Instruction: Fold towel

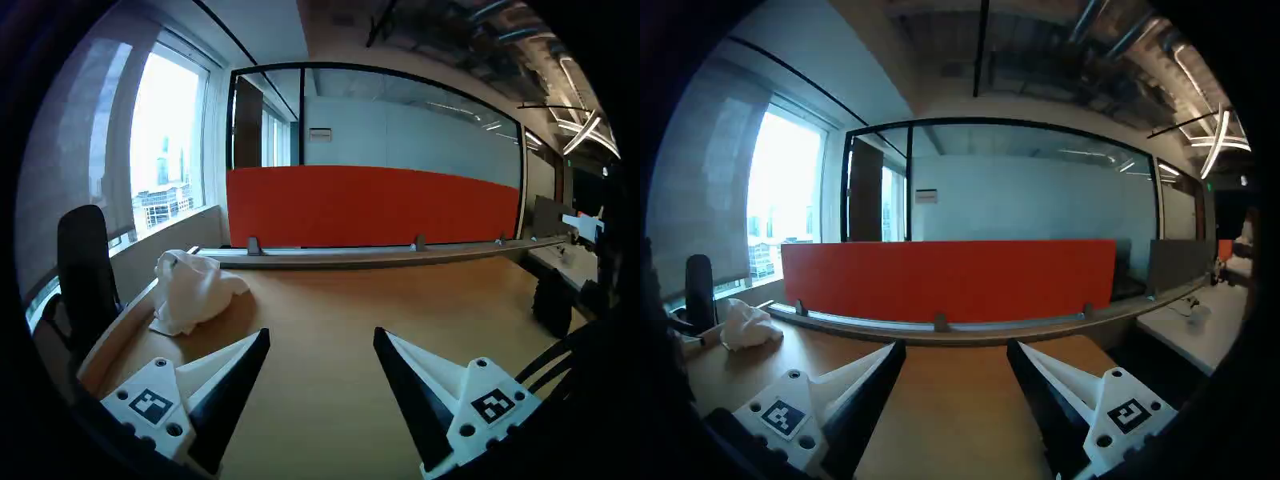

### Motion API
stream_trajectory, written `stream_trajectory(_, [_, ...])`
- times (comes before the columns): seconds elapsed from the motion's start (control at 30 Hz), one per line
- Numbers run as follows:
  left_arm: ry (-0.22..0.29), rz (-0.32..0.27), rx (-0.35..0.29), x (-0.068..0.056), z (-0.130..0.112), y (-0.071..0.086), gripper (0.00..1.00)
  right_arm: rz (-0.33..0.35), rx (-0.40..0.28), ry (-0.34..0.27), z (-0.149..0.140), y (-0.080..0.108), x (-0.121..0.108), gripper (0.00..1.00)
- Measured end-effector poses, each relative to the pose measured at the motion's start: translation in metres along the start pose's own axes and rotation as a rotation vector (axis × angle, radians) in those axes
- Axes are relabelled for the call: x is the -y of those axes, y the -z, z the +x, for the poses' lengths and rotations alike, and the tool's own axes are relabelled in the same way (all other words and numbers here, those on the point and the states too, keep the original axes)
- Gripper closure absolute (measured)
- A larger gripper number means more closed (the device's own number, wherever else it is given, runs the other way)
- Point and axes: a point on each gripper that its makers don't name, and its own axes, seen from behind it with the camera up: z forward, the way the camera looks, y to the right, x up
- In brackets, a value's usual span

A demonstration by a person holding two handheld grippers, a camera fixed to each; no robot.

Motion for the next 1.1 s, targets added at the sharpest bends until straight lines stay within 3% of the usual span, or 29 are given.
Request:
stream_trajectory(0.4, [0.002, 0.022, -0.106, 0.004, 0.042, -0.023, 0.04, -0.006, 0.001, -0.016, 0.001, 0.002, 0.012, 0.02])
stream_trajectory(1.1, [0.016, 0.026, -0.175, 0.005, 0.051, -0.031, 0.04, 0.000, -0.023, -0.040, 0.019, 0.005, 0.032, 0.02])
